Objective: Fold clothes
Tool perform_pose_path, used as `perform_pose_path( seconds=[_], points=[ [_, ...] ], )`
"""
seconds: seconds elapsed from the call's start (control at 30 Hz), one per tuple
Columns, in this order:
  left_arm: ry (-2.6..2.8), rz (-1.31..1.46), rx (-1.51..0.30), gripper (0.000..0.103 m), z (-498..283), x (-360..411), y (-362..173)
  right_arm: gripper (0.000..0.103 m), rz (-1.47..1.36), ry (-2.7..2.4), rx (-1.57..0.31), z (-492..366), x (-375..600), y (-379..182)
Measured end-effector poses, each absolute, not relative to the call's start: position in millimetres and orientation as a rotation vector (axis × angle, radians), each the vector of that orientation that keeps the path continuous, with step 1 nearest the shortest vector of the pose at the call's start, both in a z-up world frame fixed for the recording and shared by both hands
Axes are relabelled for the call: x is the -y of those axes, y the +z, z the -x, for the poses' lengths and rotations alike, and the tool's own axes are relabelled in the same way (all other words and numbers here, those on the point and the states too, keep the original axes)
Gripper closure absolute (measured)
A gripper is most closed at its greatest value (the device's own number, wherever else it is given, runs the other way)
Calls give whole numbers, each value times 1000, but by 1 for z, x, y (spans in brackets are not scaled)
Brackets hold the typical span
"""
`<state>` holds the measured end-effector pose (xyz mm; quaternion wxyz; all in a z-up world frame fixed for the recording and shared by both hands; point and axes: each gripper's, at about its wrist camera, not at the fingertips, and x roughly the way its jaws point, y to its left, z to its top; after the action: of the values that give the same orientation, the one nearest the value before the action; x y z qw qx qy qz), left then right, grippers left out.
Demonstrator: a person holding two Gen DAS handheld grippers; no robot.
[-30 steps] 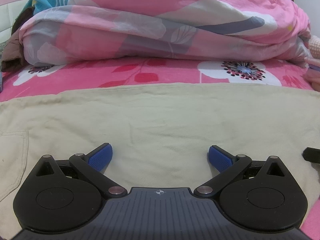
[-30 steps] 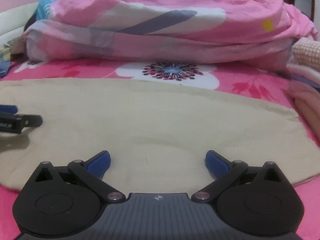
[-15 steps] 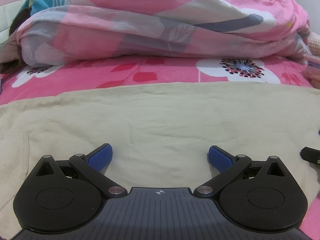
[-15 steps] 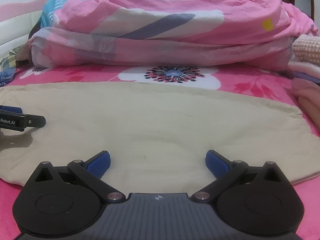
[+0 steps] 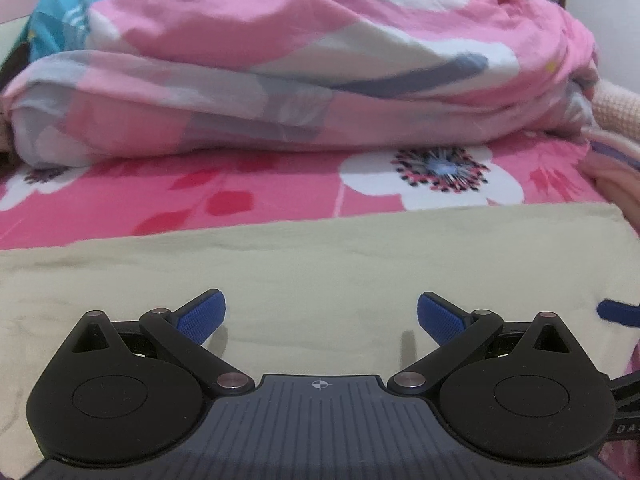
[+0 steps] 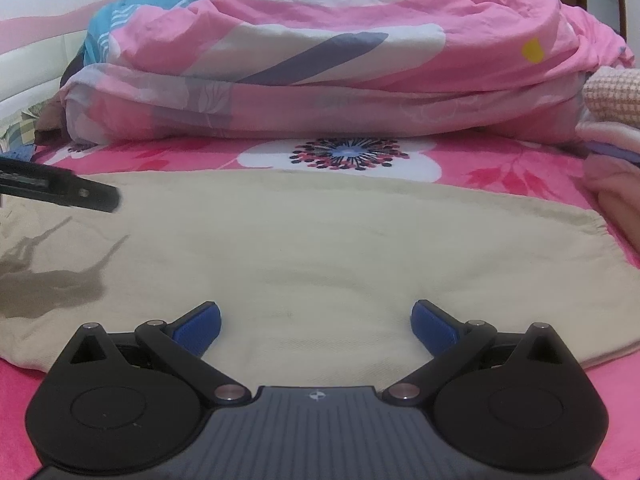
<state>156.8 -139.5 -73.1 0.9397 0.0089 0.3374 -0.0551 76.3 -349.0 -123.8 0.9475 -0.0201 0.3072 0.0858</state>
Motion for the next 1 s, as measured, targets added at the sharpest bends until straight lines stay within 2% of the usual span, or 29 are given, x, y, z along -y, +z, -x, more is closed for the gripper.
perform_pose_path(
  seconds=[0.17, 0.77, 1.0],
  points=[
    [-101, -76, -688, 0, -157, 153, -93, 0, 37, 177, -622, -77, 350, -125],
    [-111, -39, -669, 0, -157, 150, -96, 0, 62, 171, -627, -68, 348, -120],
    [-113, -33, -667, 0, -157, 149, -96, 0, 0, 173, -608, -34, 364, -114]
  ],
)
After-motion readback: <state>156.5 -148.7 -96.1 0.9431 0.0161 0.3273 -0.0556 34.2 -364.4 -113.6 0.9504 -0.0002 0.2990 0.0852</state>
